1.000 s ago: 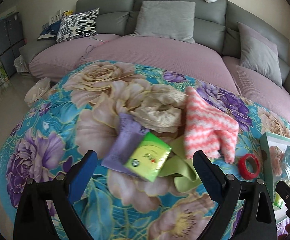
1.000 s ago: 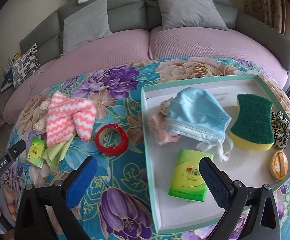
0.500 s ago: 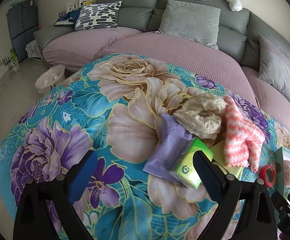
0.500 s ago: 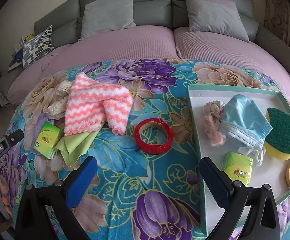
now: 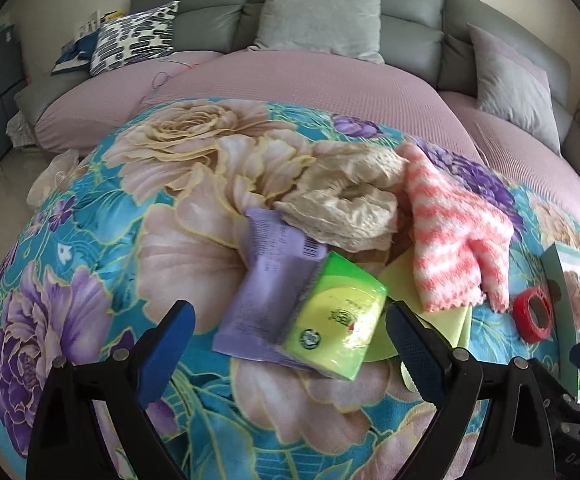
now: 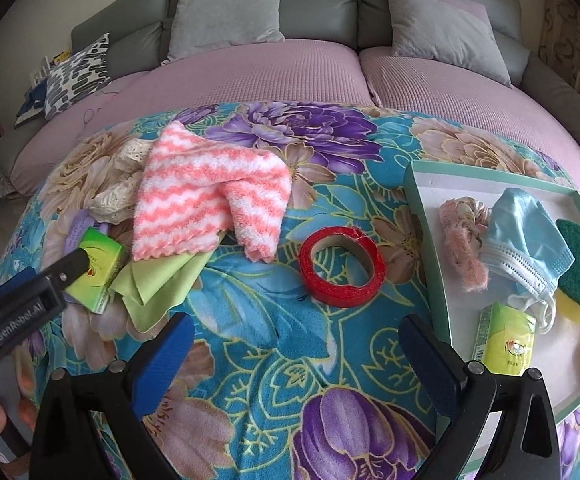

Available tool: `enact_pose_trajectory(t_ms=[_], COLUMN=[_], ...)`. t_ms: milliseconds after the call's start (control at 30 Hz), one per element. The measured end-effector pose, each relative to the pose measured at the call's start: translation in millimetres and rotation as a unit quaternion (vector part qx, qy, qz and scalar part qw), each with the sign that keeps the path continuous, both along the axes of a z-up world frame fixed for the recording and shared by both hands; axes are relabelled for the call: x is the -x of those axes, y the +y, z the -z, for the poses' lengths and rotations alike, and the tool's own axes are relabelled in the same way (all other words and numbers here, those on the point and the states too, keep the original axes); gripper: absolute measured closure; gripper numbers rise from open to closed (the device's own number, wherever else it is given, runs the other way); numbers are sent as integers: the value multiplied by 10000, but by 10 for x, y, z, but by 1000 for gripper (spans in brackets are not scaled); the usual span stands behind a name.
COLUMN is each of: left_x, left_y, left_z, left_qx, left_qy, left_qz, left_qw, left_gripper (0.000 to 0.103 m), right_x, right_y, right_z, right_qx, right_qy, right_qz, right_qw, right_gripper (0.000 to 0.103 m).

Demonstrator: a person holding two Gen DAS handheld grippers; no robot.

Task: Organize soft objects
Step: 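Lower the left tool onto the green tissue pack and close on it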

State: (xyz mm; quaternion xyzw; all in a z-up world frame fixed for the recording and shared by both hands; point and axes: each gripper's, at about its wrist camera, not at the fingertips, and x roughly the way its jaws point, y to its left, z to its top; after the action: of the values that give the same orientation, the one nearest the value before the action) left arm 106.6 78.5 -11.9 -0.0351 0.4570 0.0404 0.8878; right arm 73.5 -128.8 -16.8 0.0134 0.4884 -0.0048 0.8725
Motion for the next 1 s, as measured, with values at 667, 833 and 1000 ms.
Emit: enact_pose_trajectory(t_ms=[667, 833, 1000], left_x=[-91, -90, -86], left_y=[-286, -338, -285], left_z=[208, 208, 197], left_qx=[-629, -847, -761], left_qy=[203, 195, 182], left_qz=[321, 353, 283], left_qw=[9973, 9956, 9965], left_gripper=[26, 42, 50], right_x=[-4, -1, 0], right_y=[-140, -175, -207], right_z=[29, 29, 32], right_qx=[-90, -122, -158], right_qy=[82, 96, 104], right_qz=[129, 171, 187], right_qw=[9998, 9997, 9996], right_gripper=[0, 0, 0])
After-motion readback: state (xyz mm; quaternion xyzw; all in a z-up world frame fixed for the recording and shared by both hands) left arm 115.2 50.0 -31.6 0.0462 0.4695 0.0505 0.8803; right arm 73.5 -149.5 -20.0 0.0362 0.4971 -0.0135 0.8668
